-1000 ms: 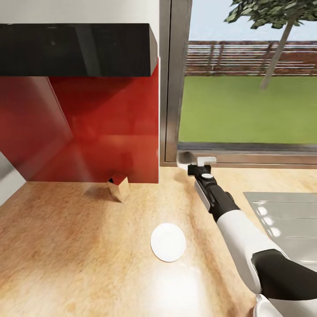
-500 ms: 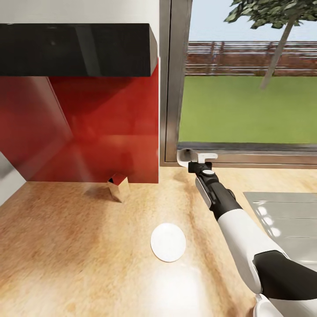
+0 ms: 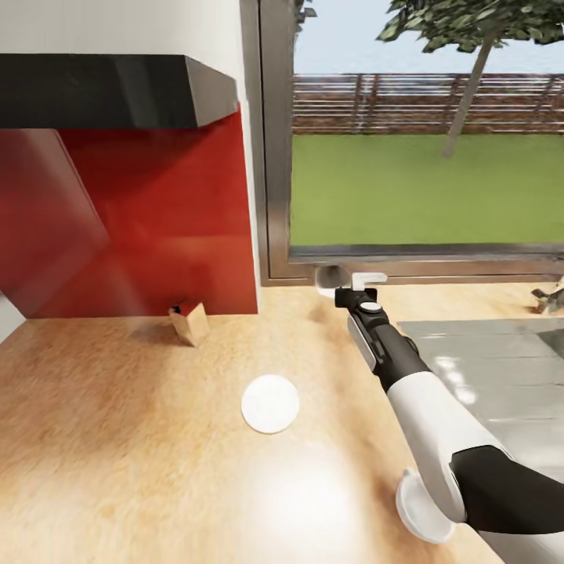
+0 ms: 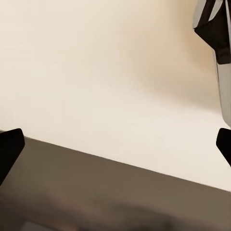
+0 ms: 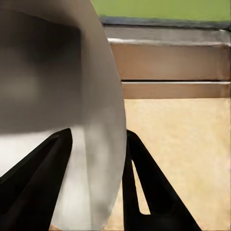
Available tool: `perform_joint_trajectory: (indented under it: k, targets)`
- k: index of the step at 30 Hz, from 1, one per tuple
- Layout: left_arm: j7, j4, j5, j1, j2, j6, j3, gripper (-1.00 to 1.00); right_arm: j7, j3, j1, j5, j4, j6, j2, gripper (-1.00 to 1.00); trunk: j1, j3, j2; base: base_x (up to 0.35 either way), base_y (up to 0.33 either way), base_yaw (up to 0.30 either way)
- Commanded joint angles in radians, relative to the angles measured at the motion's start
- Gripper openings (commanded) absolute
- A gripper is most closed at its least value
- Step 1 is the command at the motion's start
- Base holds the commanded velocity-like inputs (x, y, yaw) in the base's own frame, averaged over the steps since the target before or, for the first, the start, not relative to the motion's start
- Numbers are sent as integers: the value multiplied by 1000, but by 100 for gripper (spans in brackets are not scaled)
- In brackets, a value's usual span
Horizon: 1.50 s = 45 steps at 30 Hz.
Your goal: Set up a coffee station on the kitchen countertop: keep the coffee maker on the countertop, move the bottle of coffee from the kitchen shelf to the counter next to the coffee maker, place a paper coffee filter on top of the coffee maker, put the saucer next to the coffee maker with the coffee cup on the saucer, and place the electric kettle next to the coffee maker.
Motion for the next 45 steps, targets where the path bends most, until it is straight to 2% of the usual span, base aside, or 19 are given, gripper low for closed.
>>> perform_joint_trajectory:
  k: [1,11,20,30,45]
  targets:
    - [-1,2,7,0,0,-6,3,100,-9,4,-1,-8,0,4,0,-100,0,-1,-1,-264,-168,-263]
    - [-1,2,7,0,1,-6,4,100,-9,4,-1,-8,0,3,0,-100,0,0,-1,-212,-170,-267]
    - [0,3,7,0,3,-6,2,100,-10,1,22,-6,-2,2,-8,-100,0,6,-1,-15,-184,-281]
    - [1,2,8,0,2,-4,5,100,-10,6,49,-7,-2,-1,1,-100,0,13,-1,-23,-269,-283]
    - [1,3,9,0,1,-4,5,100,-10,5,53,-5,0,-1,0,-100,0,24,-1,-2,-273,-283]
